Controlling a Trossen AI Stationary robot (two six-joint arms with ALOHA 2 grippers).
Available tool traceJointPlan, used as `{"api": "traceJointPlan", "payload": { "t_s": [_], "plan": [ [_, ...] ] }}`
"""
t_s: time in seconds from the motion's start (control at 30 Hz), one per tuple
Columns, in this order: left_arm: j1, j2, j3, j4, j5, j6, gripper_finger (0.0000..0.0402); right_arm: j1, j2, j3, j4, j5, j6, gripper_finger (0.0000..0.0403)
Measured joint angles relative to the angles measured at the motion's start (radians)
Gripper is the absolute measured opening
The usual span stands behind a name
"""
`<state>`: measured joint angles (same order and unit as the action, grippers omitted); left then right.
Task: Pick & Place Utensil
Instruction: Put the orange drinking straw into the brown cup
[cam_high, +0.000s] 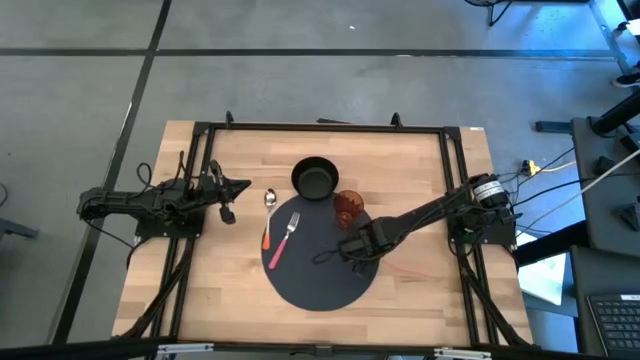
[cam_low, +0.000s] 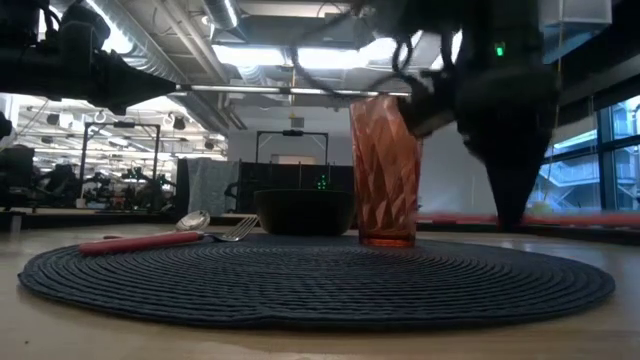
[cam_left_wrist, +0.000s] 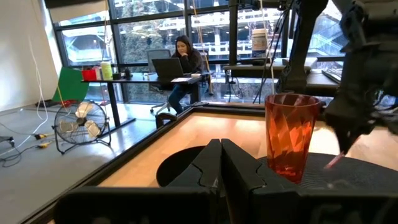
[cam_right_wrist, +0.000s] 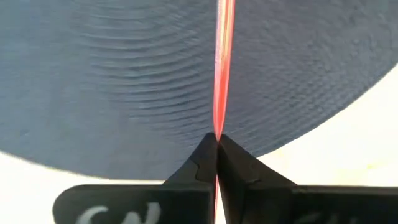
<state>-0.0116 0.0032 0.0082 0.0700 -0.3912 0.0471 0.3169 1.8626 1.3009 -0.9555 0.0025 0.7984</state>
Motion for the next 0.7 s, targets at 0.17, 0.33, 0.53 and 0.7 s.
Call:
{"api": "traceJointPlan", "payload": {
  "t_s": [0.17, 0.33, 0.53, 0.7],
  "plan": [
    [0.0, 0.0, 0.0, 0.0, 0.0, 0.0, 0.0004, 0.031, -0.001, 0.131, -0.049, -0.042, -0.101, 0.0006],
    [0.0, 0.0, 0.0, 0.0, 0.0, 0.0, 0.0004, 0.055, -0.038, 0.298, -0.06, -0.049, -0.195, 0.0003],
    [0.0, 0.0, 0.0, -0.001, 0.0, 0.0, 0.0004, 0.077, -0.149, 0.515, 0.015, 0.101, -0.426, 0.0002],
    [0.0, 0.0, 0.0, 0.0, 0.0, 0.0, 0.0004, 0.068, -0.303, 0.528, 0.21, 0.23, -0.657, 0.0001]
  ]
}}
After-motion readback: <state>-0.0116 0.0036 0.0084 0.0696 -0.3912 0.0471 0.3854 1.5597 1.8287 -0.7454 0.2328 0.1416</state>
